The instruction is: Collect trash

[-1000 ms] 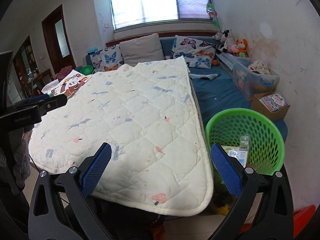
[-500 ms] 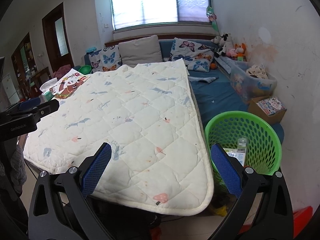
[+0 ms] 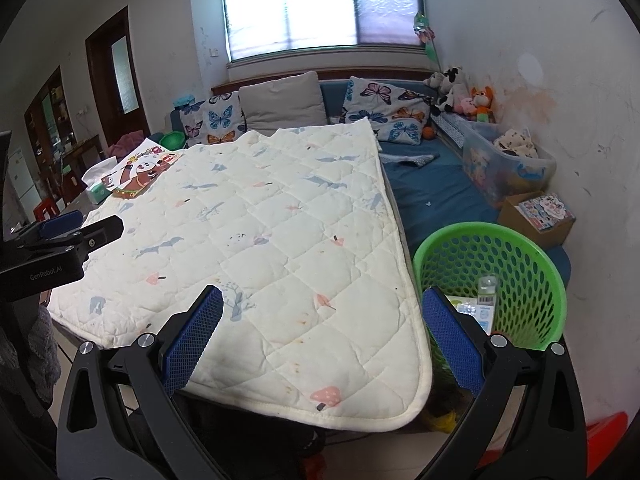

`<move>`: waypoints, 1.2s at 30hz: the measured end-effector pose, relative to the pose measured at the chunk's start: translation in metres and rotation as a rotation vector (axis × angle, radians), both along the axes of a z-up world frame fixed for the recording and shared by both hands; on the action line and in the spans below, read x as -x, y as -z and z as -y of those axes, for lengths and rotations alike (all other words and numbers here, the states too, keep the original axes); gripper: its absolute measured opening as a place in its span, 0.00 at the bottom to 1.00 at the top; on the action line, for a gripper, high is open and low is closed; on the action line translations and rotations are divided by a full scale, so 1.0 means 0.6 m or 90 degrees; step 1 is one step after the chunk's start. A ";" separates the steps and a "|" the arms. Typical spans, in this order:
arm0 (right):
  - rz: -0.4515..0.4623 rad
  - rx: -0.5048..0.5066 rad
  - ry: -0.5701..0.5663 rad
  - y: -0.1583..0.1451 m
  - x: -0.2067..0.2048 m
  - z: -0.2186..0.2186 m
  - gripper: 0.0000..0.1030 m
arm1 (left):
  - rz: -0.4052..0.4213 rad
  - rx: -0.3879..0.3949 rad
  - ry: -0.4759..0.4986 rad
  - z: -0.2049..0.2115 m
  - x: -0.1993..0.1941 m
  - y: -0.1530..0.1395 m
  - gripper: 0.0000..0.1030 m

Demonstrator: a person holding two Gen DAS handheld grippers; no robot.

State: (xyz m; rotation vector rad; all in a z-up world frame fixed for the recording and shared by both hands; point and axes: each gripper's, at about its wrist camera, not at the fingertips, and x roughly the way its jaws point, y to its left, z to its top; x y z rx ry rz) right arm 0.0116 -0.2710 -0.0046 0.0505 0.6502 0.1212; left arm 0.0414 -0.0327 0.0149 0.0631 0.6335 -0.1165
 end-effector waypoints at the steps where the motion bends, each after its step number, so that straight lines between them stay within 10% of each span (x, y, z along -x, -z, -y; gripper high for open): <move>1: 0.000 0.001 -0.001 0.000 0.000 -0.001 0.96 | 0.001 0.001 -0.002 0.000 0.000 0.000 0.93; 36: -0.004 -0.002 -0.003 0.006 -0.006 -0.007 0.96 | -0.012 0.012 -0.009 0.005 -0.003 0.014 0.93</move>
